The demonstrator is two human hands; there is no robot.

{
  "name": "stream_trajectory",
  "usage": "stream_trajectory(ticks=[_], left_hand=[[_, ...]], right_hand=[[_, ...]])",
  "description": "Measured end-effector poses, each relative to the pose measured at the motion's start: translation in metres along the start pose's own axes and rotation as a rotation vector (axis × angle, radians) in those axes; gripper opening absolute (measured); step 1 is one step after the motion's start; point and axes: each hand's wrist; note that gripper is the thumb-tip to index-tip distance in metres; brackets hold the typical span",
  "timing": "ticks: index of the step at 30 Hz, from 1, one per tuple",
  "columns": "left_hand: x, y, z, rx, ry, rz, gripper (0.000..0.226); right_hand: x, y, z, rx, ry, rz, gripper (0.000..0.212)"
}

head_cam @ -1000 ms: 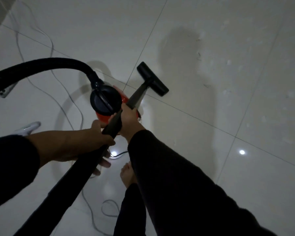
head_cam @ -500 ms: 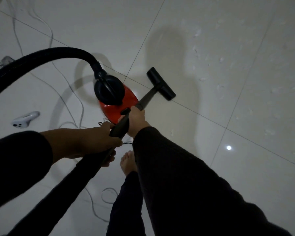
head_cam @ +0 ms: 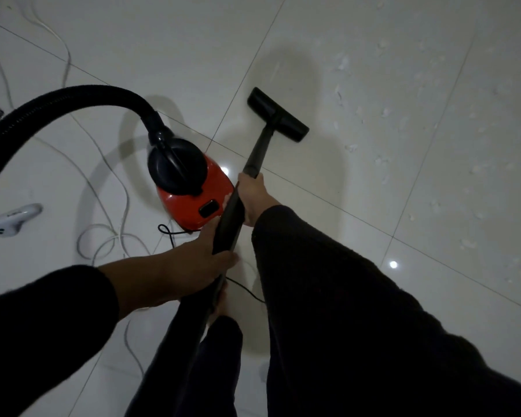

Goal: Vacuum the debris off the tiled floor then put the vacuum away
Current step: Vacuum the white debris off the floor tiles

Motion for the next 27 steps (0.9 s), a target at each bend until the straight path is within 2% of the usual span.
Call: stream_trajectory(ticks=[4,10,16,20,24,27], left_hand=[[0.006,-0.013,0.012,0.004,-0.049,-0.013,0.074],[0.024,-0.049,0.010,-0.164,-0.083,-0.074,0.066],[0.051,-0.101,0.007,-0.274,-0.142,-0.058,0.060],[0.063,-0.144,0.003,-0.321,-0.203,-0.072,0.058],[0.070,-0.186,-0.002,-0.336,-0.157,-0.100,0.060],[0.080,-0.207,-0.001,-0.331,-0.193,-0.114,0.051]], right_hand=[[0.010,0.018,-0.004,0.003,0.016,0.004,0.054],[0.029,0.052,0.006,-0.087,0.103,0.050,0.059],[0.030,0.087,0.038,0.159,0.218,0.048,0.038],[0.037,0.131,0.053,0.136,0.227,0.000,0.051],[0.041,0.181,0.070,0.098,0.217,-0.033,0.051],[0.039,0.210,0.078,0.124,0.229,-0.035,0.048]])
Point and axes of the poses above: each hand's wrist, its own x-axis towards the middle knuckle, its own z-axis out of the back of the hand, y = z × x, and after that the axes turned 13 degrees about y, right-handed
